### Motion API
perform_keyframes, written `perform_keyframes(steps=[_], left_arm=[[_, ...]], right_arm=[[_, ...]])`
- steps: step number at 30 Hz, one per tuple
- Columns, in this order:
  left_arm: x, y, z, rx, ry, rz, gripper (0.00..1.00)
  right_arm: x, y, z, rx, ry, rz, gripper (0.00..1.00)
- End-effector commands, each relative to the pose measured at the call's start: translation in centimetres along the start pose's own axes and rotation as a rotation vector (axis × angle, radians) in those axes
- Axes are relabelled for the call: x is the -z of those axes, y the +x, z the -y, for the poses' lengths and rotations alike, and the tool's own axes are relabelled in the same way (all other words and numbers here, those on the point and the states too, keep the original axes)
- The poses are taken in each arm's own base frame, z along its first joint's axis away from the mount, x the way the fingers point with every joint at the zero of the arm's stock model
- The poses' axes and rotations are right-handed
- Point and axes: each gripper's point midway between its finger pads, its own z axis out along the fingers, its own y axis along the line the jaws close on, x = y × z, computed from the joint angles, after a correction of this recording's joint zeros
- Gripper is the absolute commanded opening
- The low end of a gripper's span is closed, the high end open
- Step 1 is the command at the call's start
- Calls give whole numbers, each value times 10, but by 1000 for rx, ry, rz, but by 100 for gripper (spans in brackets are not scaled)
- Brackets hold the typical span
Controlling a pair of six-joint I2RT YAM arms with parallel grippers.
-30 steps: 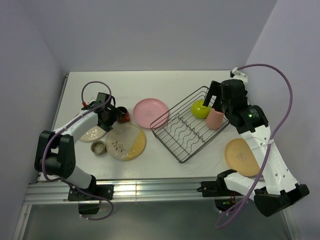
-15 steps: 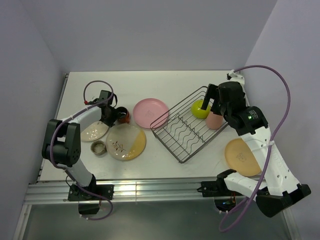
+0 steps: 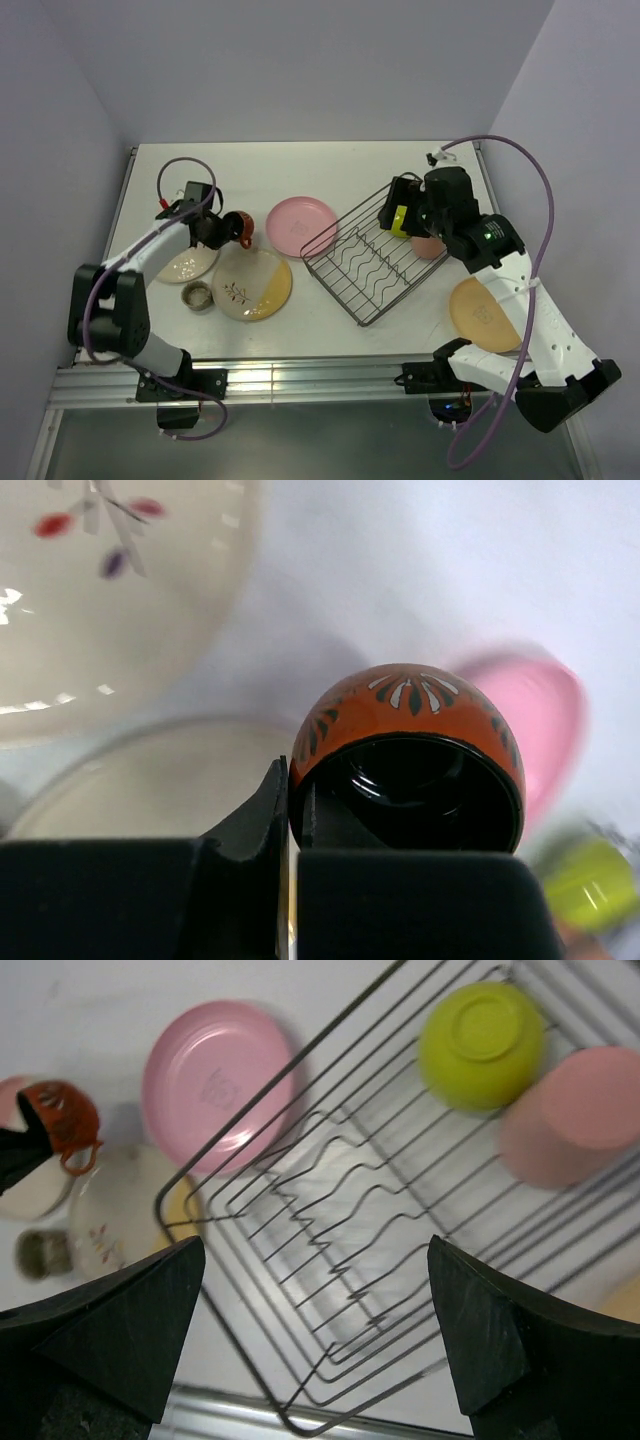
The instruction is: Load the mixed dishes into the dish rack
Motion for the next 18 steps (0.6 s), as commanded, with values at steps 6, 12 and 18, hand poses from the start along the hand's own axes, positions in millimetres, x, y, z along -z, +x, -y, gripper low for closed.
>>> perform_keyframes(steps=[6,12,18], left_arm=[[171,22,107,-31,912,-139,0],[246,45,110,9,1260,-285,0],[289,55,108,35,1445,-339,0]], right_arm=[[26,17,-113,-104,-648,-123,100],[56,24,-155,-183,-971,-197,100],[65,29,-187,-213,-1087,-226,97]])
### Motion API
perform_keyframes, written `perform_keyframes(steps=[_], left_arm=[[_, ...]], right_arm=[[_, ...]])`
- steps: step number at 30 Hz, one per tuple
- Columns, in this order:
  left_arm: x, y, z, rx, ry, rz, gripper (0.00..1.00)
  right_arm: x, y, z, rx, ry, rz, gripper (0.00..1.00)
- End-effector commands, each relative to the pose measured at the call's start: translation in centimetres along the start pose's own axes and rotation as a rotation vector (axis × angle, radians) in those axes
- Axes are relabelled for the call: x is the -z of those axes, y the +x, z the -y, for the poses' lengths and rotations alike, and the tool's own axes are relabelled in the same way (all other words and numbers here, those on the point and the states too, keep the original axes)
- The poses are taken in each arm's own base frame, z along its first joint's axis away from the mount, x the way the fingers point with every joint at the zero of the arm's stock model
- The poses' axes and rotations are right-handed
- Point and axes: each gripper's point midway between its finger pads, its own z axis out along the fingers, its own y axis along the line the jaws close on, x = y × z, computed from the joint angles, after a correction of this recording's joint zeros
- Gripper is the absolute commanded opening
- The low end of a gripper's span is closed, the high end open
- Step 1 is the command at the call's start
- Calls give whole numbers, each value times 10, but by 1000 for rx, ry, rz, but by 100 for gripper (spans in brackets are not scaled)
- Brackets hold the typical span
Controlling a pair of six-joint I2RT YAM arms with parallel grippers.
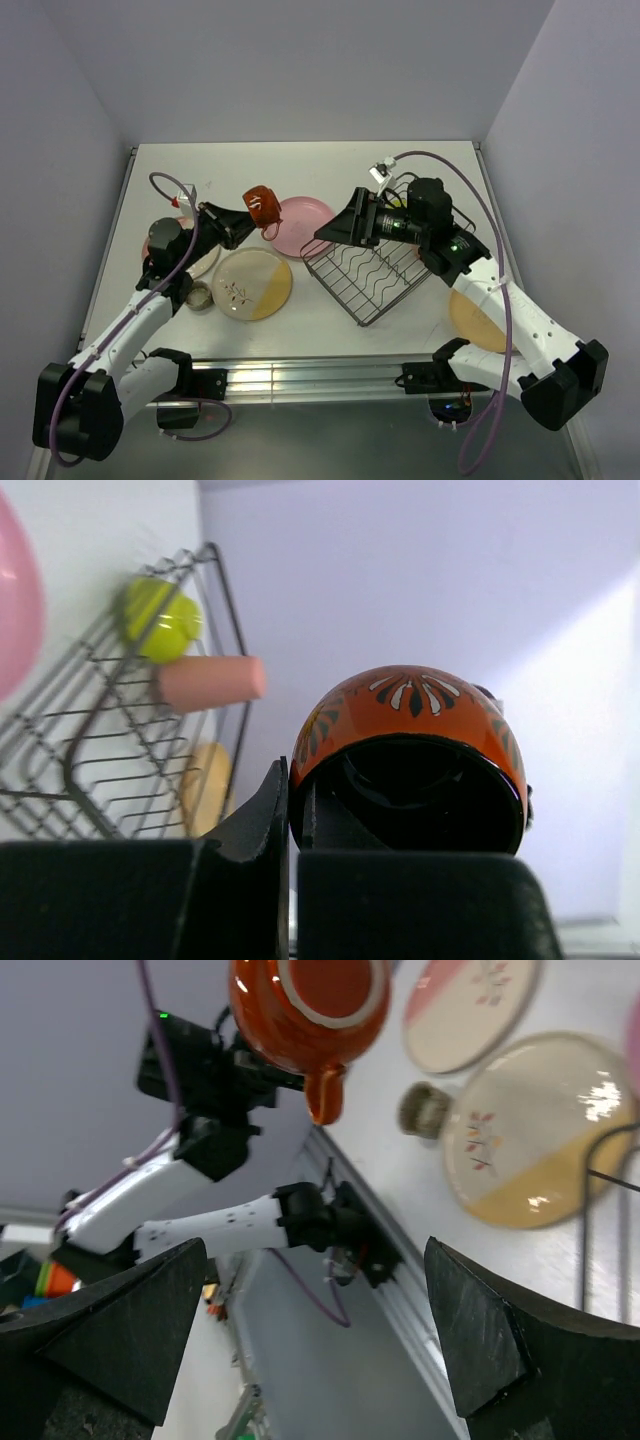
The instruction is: Load the mixed dishes into the dish rack
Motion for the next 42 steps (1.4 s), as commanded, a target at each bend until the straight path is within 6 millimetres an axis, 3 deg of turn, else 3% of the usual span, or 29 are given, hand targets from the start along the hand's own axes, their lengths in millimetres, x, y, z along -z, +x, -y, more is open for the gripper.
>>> perform_keyframes(steps=[1,8,14,19,25,30,33,36,38,39,40,41,42], left_arm=[[18,20,78,-48,296,-71,0],[23,40,88,17,347,-107,0],[25,49,95,19,350,-106,0],[21,53,97,26,346,-107,0],[18,60,94,88,347,-108,0],[13,71,95,118,360,-144,0],[10,77,93,127,357,-170,0],[10,80,89,133,357,-182,0],[7,82,82,130,324,-192,20],[6,82,78,125,309,-191,38],[6,82,76,111,296,-185,69],[4,81,72,107,273,-178,79],[-1,80,54,119,188,-163,88]], right_arm=[[-5,-7,-46,28,-183,19,96],[-35,-11,-59,43,-218,26,81],[-55,-12,-65,62,-210,26,74],[-65,-9,-77,77,-239,26,66],[-72,-7,-80,110,-238,58,47],[-77,-4,-82,118,-260,68,38],[-78,-7,-77,127,-228,79,0],[-75,-9,-73,154,-195,95,0],[-70,-13,-64,177,-132,122,0],[-68,-13,-60,186,-108,126,0],[-64,-12,-54,206,-70,123,0],[-62,-17,-47,212,-20,147,0],[-59,-13,-36,210,28,132,0]])
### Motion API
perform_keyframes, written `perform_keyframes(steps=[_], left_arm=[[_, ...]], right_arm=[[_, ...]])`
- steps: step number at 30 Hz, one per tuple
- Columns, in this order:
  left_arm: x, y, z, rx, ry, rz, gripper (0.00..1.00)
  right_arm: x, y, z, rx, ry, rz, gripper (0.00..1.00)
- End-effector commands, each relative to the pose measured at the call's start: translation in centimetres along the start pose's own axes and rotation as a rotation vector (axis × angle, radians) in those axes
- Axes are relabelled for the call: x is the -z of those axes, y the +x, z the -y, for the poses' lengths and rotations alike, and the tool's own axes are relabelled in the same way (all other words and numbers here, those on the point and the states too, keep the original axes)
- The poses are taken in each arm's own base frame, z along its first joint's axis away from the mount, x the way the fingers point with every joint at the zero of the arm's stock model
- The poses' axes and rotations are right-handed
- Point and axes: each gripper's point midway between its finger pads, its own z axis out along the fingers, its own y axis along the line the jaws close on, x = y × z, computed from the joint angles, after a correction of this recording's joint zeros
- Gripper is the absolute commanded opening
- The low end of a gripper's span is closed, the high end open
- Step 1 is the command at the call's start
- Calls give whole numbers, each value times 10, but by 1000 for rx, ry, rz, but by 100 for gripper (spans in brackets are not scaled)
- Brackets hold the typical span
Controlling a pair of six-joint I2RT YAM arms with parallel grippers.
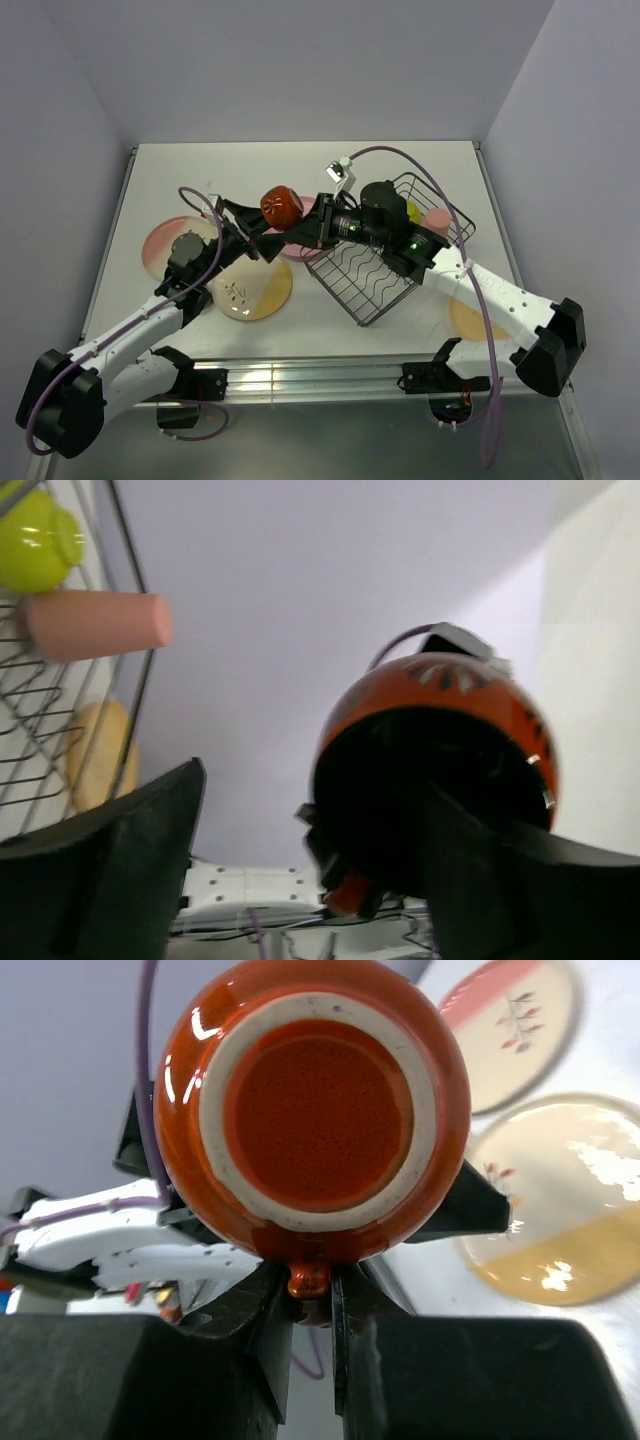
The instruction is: Load the mixed dishes into the dish rack
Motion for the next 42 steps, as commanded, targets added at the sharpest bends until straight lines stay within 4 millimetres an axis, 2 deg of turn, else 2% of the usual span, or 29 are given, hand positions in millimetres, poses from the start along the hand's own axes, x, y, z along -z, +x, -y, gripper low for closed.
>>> perform_keyframes(steps=[1,2,3,4,5,6,8,9,11,12,15,20,26,31,35,42], left_arm=[[5,16,9,-83,-11,-55,99],[5,12,2,-90,-50,-35,99],[7,4,-23,-75,-174,4,99],[6,-1,-22,-118,-204,28,99],[8,-6,-29,-126,-253,53,99],[9,-11,-36,-133,-308,79,99],[20,-29,-61,-151,-475,162,99],[22,-32,-65,-178,-507,172,99],[26,-39,-71,-201,-564,198,99],[26,-40,-72,-220,-578,199,99],[28,-46,-75,-249,-607,217,99],[25,-47,-78,-273,-603,208,97],[21,-42,-91,-263,-622,162,94],[27,-48,-94,-285,-661,190,93],[36,-55,-88,-328,-683,232,93],[46,-63,-74,-395,-683,283,93]], right_arm=[[21,-29,8,118,143,117,0],[25,-33,16,126,189,140,0],[30,-30,24,126,231,129,0],[37,-31,26,147,250,137,0],[41,-33,32,156,293,153,0],[47,-27,44,153,353,132,0],[61,-30,56,176,446,141,0],[75,-27,78,179,572,139,0],[92,-26,99,208,699,133,0],[109,-26,116,223,812,147,0],[139,-20,145,257,984,154,0],[163,-2,180,247,1132,125,0],[175,4,212,227,1267,88,0],[181,-4,237,216,1357,78,0],[178,-7,262,213,1398,32,0],[169,-7,285,236,1381,-56,0]])
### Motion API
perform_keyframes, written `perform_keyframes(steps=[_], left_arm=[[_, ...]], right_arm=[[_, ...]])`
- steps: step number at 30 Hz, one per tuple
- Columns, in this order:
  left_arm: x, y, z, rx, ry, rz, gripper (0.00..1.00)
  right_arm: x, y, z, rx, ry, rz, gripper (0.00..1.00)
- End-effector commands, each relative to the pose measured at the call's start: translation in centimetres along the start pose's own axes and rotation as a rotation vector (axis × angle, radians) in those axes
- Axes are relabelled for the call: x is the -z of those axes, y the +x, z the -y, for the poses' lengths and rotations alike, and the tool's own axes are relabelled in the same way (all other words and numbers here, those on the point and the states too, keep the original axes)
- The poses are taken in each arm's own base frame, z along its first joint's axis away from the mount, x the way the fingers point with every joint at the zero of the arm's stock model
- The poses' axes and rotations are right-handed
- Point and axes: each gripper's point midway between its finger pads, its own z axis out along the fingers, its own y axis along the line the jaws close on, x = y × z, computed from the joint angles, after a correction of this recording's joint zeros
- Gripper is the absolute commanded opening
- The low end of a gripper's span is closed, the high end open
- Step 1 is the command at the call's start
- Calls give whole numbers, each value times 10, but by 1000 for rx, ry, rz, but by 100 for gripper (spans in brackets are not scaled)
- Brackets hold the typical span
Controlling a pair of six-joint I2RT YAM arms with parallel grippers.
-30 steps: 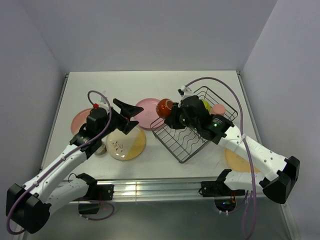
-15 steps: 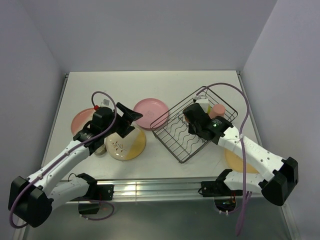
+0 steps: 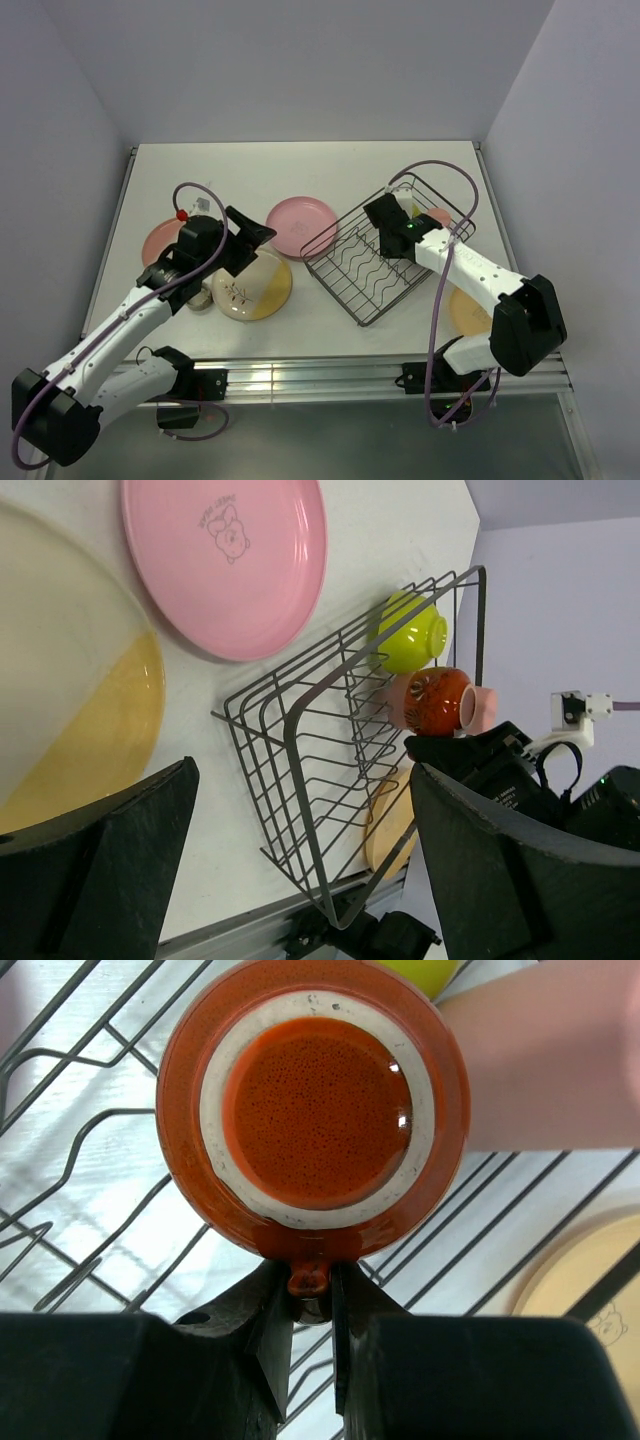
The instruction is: Load the mixed dishes into the dish rack
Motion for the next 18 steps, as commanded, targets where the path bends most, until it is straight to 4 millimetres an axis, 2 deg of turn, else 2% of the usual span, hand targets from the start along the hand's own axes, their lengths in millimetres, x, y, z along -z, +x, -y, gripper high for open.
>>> perform_keyframes(steps=[1,11,18], left_arm=[[13,-19,15,-42,30,81,92],[-1,-10,7,-50,16,39,91],[-4,-8,8,-60,18,27,91]], right_arm=[[-4,-27,-4,3,-20,77,0],[-12,-12,12,3,40,43,0],[-23,-1,14,2,60,3,0]])
